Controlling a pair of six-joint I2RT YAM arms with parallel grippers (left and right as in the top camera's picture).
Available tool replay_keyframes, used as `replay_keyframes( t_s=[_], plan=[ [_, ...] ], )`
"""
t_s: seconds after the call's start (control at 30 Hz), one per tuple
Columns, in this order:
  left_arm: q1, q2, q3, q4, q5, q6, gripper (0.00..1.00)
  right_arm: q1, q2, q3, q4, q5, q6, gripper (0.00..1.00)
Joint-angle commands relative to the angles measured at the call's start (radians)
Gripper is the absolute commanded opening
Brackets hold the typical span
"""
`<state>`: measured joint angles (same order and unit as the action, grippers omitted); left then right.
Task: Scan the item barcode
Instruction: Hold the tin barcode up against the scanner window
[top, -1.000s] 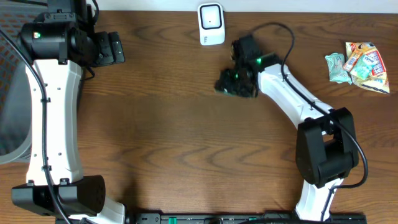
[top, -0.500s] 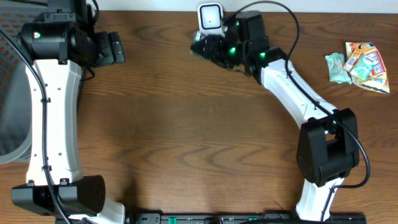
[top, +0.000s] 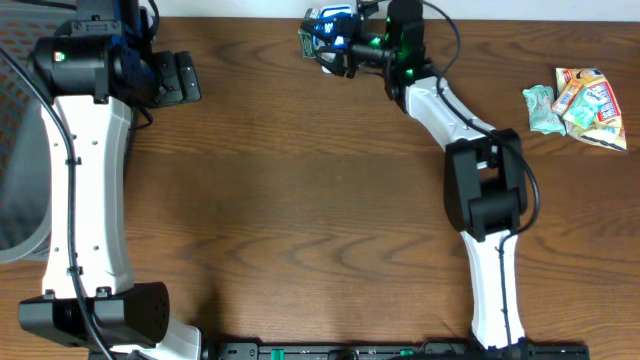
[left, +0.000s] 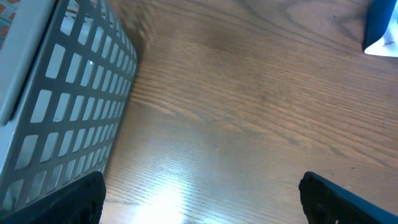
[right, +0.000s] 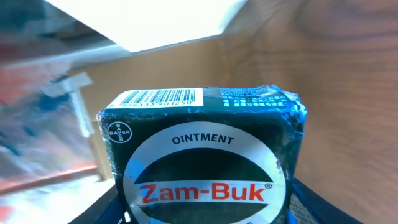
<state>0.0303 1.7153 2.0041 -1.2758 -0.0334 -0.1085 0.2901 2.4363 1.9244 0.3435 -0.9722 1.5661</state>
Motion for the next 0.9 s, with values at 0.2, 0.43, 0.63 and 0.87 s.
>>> replay_keyframes(
  t_s=[0.2, 0.43, 0.63, 0.87],
  plan=[
    [0.004, 0.004, -0.004, 0.0, -0.016, -0.009, 0.98, -0.086, 0.018, 0.056, 0.043, -0.007, 0.419, 0.47],
    [0.004, 0.004, -0.004, 0.0, -0.016, -0.009, 0.98, -0.12, 0.02, 0.056, 0.023, 0.066, 0.419, 0.48],
    [0.004, 0.004, -0.004, 0.0, -0.016, -0.009, 0.98, -0.084, 0.021, 0.056, 0.022, 0.079, 0.459, 0.49],
    [0.004, 0.004, -0.004, 0.0, -0.016, -0.009, 0.98, -0.024, 0.04, 0.056, 0.017, 0.128, 0.484, 0.49]
  ],
)
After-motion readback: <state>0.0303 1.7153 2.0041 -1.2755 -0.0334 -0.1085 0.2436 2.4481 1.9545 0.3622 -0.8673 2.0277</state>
